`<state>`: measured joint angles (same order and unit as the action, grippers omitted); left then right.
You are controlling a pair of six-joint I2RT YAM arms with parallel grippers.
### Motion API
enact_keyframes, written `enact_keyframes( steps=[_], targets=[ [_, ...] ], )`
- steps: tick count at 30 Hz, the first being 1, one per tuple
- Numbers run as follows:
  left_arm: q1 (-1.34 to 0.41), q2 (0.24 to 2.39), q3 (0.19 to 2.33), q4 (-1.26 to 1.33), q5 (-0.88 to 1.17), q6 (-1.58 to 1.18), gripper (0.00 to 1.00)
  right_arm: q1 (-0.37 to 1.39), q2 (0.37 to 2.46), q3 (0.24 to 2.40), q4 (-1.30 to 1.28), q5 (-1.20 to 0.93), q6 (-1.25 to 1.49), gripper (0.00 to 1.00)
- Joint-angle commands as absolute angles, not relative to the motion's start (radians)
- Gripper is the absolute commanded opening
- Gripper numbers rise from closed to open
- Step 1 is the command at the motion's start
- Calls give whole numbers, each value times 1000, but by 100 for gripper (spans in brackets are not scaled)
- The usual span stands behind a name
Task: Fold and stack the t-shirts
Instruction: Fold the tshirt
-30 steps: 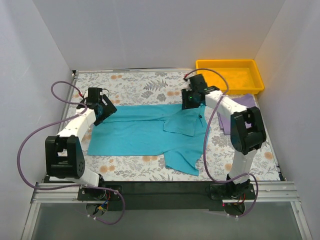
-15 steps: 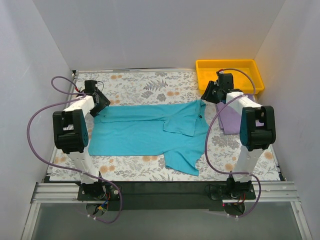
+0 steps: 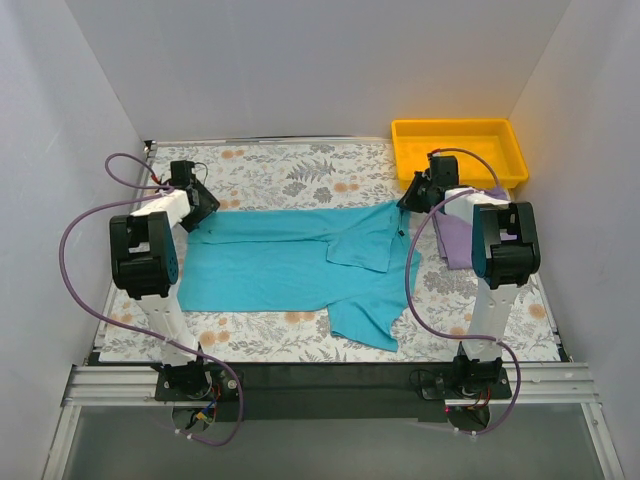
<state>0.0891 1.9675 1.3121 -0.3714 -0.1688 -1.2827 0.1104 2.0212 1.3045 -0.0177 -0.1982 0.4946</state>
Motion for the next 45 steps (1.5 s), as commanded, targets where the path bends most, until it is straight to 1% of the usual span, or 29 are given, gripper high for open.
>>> enact_keyframes(
  steps=[1,2,4,9,15,19,21,22,24,25,28,37,45],
  targets=[
    [120,2000,1281,-382,-193,-1282,61,104,2020,1282,46,-181,514,5],
    [124,2002,1278,-380,-193,-1281,61,101,2016,1279,45,-166,512,2],
    [135,2003,1278,-379,-187,-1278,61,94,1999,1263,46,-106,514,1],
    [137,2020,1328,-391,-180,-1261,61,54,1991,1272,46,-75,511,1],
    [138,2056,1388,-400,-158,-1258,62,44,1996,1290,46,-98,486,1],
    [138,2031,1394,-400,-149,-1243,67,44,1979,1285,44,-117,476,2],
    [137,2010,1391,-400,-141,-1236,70,44,1964,1273,43,-124,465,6],
    [138,1985,1388,-400,-138,-1236,71,44,1945,1269,38,-126,465,11],
    [137,1959,1382,-403,-135,-1233,73,46,1922,1259,31,-133,460,16],
    [135,1929,1381,-408,-135,-1233,73,46,1896,1243,25,-138,457,21],
    [127,1885,1367,-434,-144,-1249,74,52,1836,1197,12,-150,460,26],
    [115,1669,1249,-488,-121,-1299,76,124,1645,999,2,-218,503,30],
    [81,1477,1094,-517,-98,-1286,77,230,1559,844,-48,-236,532,30]
  ],
)
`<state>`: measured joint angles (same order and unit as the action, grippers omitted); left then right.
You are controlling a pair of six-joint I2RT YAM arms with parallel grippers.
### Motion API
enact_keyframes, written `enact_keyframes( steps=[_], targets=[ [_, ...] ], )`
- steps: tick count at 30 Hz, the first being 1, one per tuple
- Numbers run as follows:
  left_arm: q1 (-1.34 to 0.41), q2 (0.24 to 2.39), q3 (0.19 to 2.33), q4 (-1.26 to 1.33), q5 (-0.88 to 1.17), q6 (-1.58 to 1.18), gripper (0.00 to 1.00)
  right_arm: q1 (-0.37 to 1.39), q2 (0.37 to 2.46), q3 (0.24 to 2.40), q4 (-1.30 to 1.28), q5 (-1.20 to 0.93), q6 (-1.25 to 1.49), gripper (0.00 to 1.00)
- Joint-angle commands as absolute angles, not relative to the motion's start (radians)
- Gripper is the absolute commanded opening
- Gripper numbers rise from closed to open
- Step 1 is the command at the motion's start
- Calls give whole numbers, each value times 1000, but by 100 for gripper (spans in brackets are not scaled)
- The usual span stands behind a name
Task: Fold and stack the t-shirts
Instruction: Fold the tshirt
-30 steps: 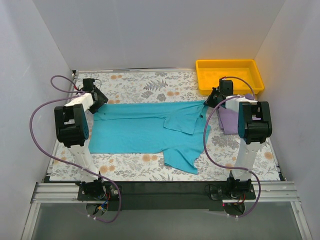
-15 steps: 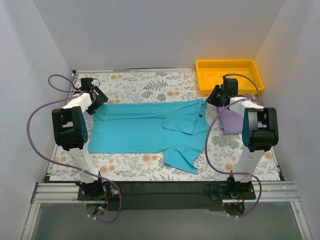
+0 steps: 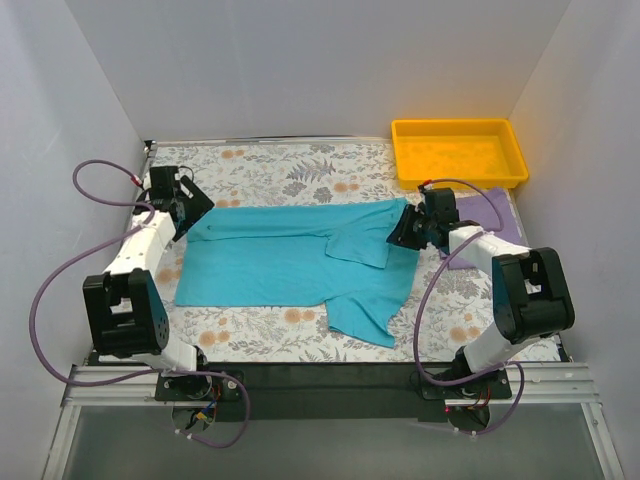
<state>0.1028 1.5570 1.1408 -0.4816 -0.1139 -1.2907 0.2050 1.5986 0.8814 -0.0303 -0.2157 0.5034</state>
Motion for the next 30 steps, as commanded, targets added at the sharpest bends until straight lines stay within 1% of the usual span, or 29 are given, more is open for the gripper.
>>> enact_keyframes(
  steps=[1,7,12,21,24,27,30],
  targets=[
    [66,1441,1083,-523,-94,-1285,77,247,1551,835,-54,-236,552,30],
    [32,1342,993,-568,-83,-1273,77,278,1508,766,-67,-196,627,30],
    [25,1284,947,-591,-80,-1270,77,287,1516,735,-75,-193,649,30],
    [20,1252,911,-606,-92,-1267,77,316,1565,750,-66,-196,658,29],
    [18,1249,908,-626,-118,-1269,77,321,1542,746,-72,-180,647,29],
    [20,1236,894,-666,-161,-1285,77,321,1508,762,-133,-134,598,29],
    [41,1223,861,-710,-219,-1324,77,321,1453,799,-240,-80,506,34]
  ],
)
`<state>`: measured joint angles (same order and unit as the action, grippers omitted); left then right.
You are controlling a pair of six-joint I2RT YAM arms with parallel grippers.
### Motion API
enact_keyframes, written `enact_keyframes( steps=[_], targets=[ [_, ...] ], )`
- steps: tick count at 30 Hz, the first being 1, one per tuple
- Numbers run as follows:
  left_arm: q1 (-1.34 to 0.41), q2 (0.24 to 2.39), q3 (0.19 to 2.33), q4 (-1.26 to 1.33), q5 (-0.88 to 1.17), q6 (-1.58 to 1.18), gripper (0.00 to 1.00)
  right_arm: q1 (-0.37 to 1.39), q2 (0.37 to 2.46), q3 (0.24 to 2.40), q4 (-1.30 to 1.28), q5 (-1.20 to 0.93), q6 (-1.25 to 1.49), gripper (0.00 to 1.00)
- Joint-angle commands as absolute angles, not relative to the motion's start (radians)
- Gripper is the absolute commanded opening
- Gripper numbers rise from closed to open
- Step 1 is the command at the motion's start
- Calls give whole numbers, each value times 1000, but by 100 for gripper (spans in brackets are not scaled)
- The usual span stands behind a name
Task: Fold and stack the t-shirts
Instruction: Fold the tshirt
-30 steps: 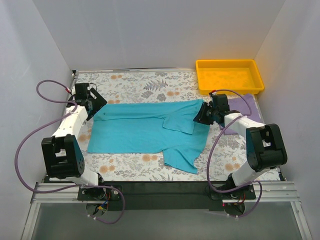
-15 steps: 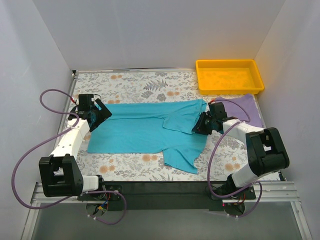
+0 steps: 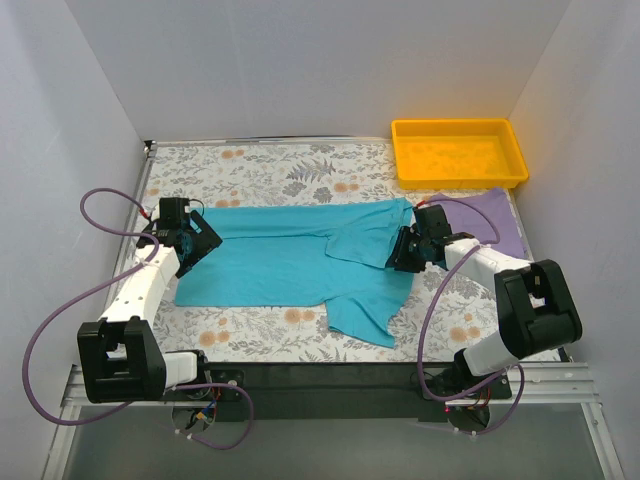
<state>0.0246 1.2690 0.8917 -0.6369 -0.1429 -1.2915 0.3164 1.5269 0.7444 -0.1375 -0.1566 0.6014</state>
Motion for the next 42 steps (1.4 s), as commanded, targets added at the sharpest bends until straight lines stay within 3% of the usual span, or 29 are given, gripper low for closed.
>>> enact_keyframes(
  steps=[1,5,9,15,24,31,42],
  targets=[
    [52,1223,838,-724,-230,-1353,79,319,1442,810,-268,-66,483,34],
    [77,1233,830,-819,-316,-1466,87,321,1399,853,-399,-8,384,39],
    [86,1252,834,-870,-328,-1541,87,322,1375,893,-517,34,307,45],
    [86,1259,793,-934,-363,-1741,84,321,1359,936,-564,58,239,46],
    [103,1316,710,-810,-393,-1809,81,321,1345,916,-563,18,183,46],
    [114,1373,673,-706,-385,-1772,66,321,1316,888,-563,9,176,46],
    [117,1419,655,-684,-405,-1729,30,321,1279,859,-569,-21,160,46]
  ],
)
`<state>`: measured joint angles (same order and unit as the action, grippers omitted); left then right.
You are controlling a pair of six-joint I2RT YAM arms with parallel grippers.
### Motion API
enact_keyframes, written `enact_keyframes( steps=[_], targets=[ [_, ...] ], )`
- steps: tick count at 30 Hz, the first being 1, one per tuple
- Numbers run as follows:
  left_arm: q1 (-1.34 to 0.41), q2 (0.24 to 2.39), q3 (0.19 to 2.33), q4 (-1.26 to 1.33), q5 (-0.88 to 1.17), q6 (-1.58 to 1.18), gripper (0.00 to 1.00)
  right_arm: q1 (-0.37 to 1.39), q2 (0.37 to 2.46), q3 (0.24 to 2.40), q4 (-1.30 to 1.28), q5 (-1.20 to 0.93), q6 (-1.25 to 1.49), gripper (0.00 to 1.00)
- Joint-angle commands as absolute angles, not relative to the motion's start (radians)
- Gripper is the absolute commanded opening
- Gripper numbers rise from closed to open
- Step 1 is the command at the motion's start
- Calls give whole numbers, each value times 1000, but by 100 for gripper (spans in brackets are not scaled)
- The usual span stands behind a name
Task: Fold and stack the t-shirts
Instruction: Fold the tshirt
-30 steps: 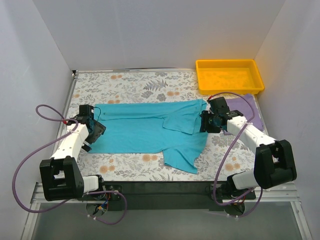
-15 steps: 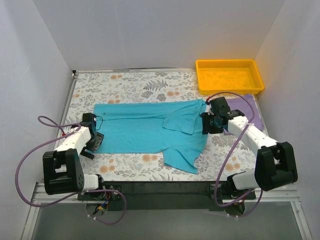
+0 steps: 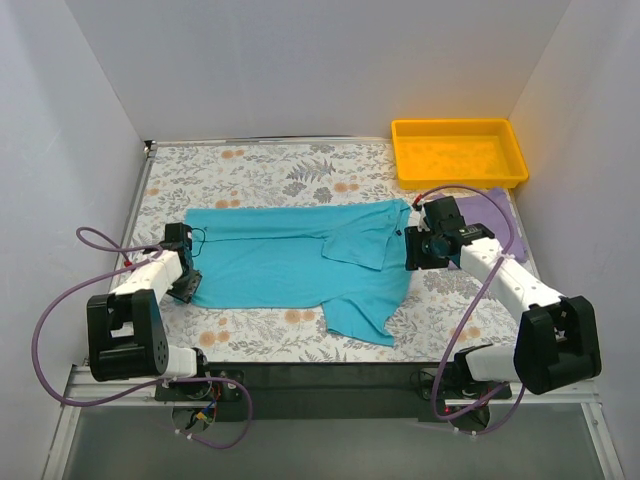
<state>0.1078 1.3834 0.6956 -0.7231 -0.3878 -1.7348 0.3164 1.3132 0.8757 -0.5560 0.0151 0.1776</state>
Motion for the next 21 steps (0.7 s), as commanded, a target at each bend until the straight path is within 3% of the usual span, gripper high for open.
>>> enact_keyframes(
  steps=[1,7,11,21],
  targets=[
    [118,1416,657,-686,-405,-1727,27,321,1273,856,-572,-25,160,46],
    [117,1387,679,-729,-407,-1707,12,330,1247,796,-606,-64,186,44],
    [117,1362,687,-752,-402,-1695,8,348,1226,738,-604,-121,225,41],
    [117,1282,666,-765,-351,-1684,7,411,1160,637,-574,-220,273,40]
  ],
)
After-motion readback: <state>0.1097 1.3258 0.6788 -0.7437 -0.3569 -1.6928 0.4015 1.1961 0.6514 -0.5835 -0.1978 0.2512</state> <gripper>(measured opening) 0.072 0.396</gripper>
